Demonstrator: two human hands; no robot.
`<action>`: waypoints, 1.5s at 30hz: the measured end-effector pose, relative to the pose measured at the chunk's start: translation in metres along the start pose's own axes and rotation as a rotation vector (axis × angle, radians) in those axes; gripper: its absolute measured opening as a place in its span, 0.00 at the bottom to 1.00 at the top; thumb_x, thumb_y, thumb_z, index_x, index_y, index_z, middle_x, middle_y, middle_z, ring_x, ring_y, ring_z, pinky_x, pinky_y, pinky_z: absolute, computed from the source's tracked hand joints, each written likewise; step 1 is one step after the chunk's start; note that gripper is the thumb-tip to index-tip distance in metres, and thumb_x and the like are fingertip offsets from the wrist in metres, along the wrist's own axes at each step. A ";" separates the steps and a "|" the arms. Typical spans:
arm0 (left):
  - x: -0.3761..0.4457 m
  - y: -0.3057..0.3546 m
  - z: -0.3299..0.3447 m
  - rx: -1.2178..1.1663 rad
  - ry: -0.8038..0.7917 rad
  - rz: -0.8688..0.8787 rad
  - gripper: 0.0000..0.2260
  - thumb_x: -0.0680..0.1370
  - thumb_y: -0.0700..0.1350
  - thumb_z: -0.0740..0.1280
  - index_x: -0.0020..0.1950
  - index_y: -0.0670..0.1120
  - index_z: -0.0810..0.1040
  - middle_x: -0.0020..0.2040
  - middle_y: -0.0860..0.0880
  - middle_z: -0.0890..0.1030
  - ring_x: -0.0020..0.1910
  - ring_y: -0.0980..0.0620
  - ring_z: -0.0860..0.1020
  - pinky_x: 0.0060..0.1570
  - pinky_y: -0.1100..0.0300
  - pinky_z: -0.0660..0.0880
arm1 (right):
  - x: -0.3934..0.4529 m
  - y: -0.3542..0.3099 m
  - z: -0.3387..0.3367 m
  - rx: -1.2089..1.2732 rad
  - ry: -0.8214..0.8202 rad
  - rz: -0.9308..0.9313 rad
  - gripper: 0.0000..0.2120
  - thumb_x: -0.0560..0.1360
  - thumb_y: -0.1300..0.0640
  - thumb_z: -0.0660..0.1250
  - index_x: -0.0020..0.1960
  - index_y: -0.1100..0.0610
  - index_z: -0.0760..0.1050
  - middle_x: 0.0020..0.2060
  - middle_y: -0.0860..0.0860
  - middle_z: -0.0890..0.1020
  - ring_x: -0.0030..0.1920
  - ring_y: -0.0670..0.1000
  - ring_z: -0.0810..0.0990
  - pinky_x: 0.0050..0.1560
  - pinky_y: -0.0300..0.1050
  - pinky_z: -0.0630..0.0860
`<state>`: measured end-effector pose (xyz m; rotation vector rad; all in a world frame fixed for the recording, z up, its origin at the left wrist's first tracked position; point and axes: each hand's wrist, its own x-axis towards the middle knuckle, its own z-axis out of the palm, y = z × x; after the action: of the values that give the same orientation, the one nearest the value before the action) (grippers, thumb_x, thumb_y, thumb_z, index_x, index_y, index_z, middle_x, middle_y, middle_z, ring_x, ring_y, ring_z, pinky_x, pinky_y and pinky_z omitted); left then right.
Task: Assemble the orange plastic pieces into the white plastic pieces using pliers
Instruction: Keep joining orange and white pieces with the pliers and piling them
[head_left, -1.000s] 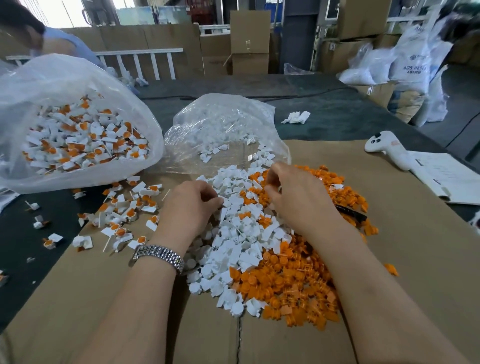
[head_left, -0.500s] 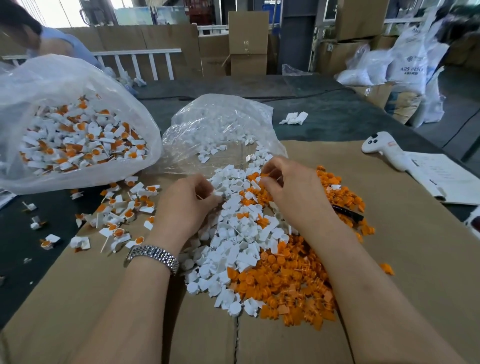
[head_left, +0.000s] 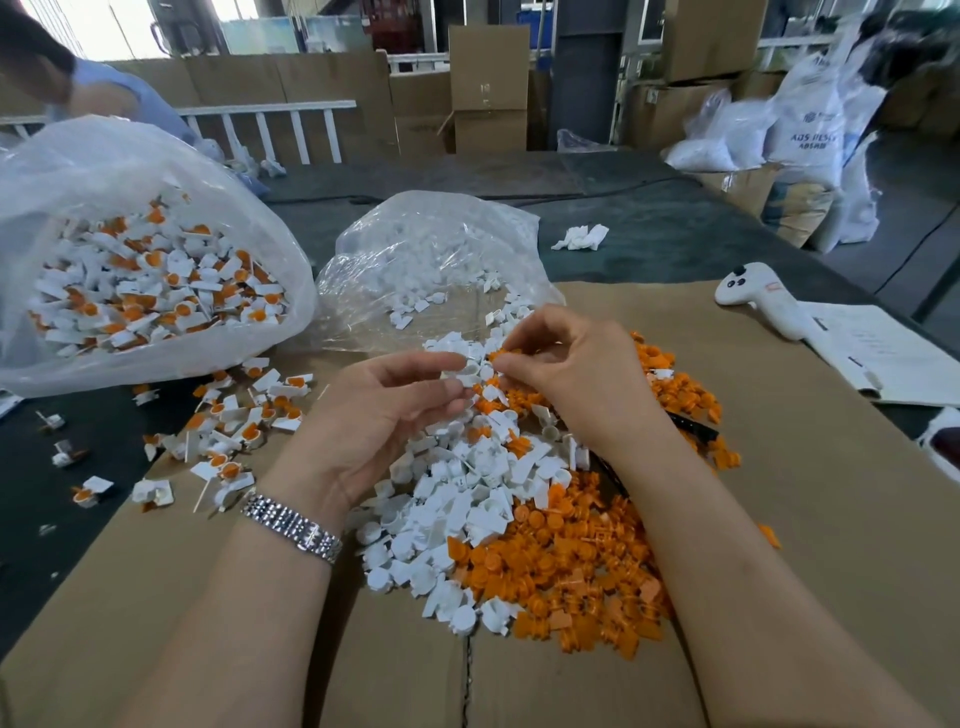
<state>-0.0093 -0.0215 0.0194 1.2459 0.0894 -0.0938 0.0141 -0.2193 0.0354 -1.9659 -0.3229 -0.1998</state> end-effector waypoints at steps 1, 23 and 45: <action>0.000 -0.001 0.001 0.033 -0.016 0.016 0.14 0.67 0.34 0.75 0.52 0.37 0.87 0.51 0.35 0.86 0.50 0.41 0.86 0.46 0.61 0.83 | 0.000 0.000 -0.001 0.028 -0.007 -0.001 0.05 0.73 0.60 0.77 0.49 0.55 0.83 0.38 0.49 0.86 0.39 0.44 0.86 0.48 0.40 0.83; -0.007 0.002 0.006 -0.060 -0.145 0.065 0.11 0.70 0.33 0.74 0.52 0.38 0.87 0.54 0.35 0.86 0.55 0.38 0.86 0.50 0.61 0.83 | -0.005 -0.008 0.000 -0.084 -0.068 -0.215 0.02 0.76 0.58 0.73 0.48 0.51 0.83 0.40 0.44 0.84 0.44 0.44 0.82 0.49 0.43 0.80; -0.010 0.003 0.012 -0.025 -0.051 0.227 0.08 0.71 0.36 0.75 0.48 0.41 0.88 0.50 0.38 0.87 0.50 0.44 0.87 0.49 0.60 0.82 | -0.008 -0.012 -0.002 -0.024 -0.121 -0.203 0.09 0.76 0.59 0.74 0.55 0.53 0.83 0.42 0.45 0.84 0.45 0.42 0.83 0.51 0.36 0.79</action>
<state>-0.0188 -0.0321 0.0271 1.2196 -0.0953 0.0720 0.0021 -0.2175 0.0446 -1.9722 -0.6022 -0.2165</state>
